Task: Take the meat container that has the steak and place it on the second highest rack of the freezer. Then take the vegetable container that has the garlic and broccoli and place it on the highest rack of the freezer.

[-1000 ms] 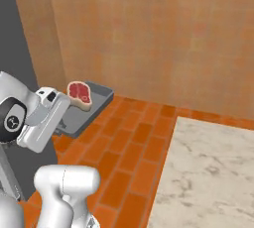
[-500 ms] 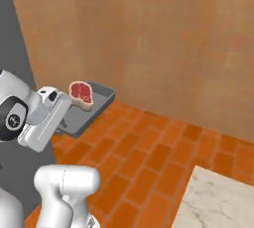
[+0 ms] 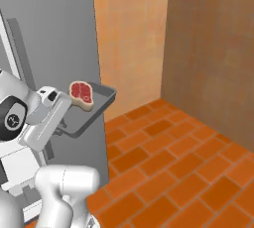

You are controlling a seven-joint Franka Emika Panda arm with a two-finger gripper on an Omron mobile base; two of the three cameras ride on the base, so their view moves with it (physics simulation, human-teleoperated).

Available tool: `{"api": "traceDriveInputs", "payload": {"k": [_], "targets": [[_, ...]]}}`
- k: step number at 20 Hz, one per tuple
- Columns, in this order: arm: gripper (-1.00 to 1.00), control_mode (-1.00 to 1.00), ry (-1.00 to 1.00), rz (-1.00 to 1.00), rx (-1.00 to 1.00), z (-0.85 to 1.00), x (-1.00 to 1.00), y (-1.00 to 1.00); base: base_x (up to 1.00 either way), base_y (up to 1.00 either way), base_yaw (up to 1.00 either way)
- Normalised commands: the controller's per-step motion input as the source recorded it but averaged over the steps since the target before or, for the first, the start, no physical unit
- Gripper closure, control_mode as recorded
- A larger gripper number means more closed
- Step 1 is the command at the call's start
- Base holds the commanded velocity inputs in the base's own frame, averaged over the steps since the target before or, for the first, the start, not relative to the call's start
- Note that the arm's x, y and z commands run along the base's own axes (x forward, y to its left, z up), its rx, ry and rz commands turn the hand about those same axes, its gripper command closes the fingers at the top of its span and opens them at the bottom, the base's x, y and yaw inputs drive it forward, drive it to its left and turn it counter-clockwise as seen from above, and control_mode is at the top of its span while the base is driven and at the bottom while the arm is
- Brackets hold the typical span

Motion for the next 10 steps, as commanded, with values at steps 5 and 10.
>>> {"api": "traceDriveInputs", "payload": {"k": [5,10], "targets": [[1.00,1.00,0.00,0.00,0.00,0.00,0.00,0.00,0.48,-0.70,0.57],[1.00,1.00,0.00,0.00,0.00,0.00,0.00,0.00,0.52,-0.25,0.68]]}}
